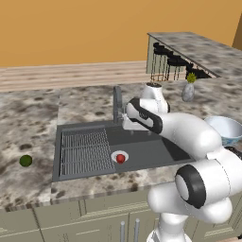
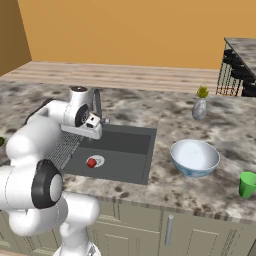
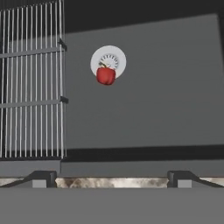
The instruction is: Remove the bell pepper and lime from the sink. Then move the bowl and cup from the counter to the sink for washing.
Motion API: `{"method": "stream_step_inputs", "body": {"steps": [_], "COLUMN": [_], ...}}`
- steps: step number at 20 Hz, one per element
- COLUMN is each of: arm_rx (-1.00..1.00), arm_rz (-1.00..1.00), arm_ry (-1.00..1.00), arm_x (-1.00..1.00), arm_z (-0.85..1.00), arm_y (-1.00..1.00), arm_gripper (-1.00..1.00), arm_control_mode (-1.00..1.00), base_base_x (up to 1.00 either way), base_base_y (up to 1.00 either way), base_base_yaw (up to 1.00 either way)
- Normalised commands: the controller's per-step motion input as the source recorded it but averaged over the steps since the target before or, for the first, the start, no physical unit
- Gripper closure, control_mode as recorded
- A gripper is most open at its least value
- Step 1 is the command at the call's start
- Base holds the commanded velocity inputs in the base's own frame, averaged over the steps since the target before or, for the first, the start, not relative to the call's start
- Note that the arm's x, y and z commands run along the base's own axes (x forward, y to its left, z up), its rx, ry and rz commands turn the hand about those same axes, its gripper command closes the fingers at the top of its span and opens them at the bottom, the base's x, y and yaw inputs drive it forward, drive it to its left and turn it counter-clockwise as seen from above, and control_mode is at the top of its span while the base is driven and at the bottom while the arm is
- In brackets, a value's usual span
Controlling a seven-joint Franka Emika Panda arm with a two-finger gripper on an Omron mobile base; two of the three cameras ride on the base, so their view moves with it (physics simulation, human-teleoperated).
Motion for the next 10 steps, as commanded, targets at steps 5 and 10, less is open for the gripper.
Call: {"method": "stream_step_inputs", "body": {"steps": [5, 10], "arm_rx": [0.0, 0.04], "arm_rz": [-0.02, 0.0], "arm_ry": [0.0, 0.0], "arm_x": [0.02, 0.09], "arm_z": [-0.12, -0.13], "arm_y": [-0.12, -0.16], "arm_gripper": [-1.0, -1.0], "arm_control_mode": [-1.0, -1.0], "base_base_x": [0.0, 0.0], "base_base_y": [0.0, 0.0], "base_base_yaw": [0.0, 0.0]}}
